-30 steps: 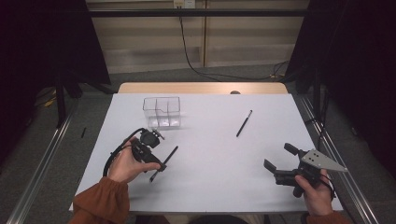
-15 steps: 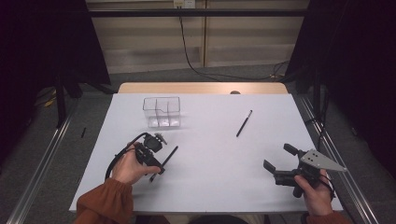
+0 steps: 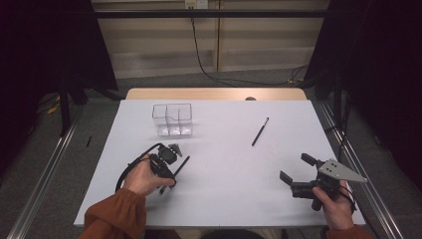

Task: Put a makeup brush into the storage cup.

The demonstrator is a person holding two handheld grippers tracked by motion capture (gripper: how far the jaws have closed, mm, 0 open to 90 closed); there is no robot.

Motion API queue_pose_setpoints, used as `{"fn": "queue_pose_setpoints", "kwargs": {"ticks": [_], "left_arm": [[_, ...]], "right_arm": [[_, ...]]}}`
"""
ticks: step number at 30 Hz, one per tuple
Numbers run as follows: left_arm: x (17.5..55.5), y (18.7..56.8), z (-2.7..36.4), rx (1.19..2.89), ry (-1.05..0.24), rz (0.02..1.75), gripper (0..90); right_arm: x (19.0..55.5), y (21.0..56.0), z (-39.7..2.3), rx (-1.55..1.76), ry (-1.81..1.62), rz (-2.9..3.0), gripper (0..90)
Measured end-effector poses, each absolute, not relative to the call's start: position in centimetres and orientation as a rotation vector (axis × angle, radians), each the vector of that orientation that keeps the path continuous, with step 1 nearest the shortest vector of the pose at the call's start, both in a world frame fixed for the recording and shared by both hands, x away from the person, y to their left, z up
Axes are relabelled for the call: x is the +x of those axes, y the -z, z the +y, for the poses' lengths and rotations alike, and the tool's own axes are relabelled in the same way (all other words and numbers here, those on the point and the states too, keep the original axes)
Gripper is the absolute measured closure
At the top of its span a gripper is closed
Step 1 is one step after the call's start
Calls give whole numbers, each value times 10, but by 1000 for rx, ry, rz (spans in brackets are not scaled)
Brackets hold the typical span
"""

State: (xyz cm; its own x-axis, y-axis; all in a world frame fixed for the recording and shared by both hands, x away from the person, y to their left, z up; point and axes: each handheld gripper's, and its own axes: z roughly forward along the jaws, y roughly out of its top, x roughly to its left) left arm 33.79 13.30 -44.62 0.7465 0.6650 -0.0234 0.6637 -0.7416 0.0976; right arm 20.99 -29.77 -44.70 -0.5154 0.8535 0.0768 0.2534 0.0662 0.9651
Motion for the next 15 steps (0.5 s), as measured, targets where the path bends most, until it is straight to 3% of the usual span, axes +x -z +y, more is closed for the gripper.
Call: {"fn": "queue_pose_setpoints", "kwargs": {"ticks": [12, 15], "left_arm": [[333, 444, 126, 2847, 9, 1088, 629], [334, 444, 128, 2837, 6, 1096, 744]], "right_arm": [[210, 447, -297, 1092, -1468, 1829, 0], [210, 447, -297, 1094, -1468, 1831, 0]]}}
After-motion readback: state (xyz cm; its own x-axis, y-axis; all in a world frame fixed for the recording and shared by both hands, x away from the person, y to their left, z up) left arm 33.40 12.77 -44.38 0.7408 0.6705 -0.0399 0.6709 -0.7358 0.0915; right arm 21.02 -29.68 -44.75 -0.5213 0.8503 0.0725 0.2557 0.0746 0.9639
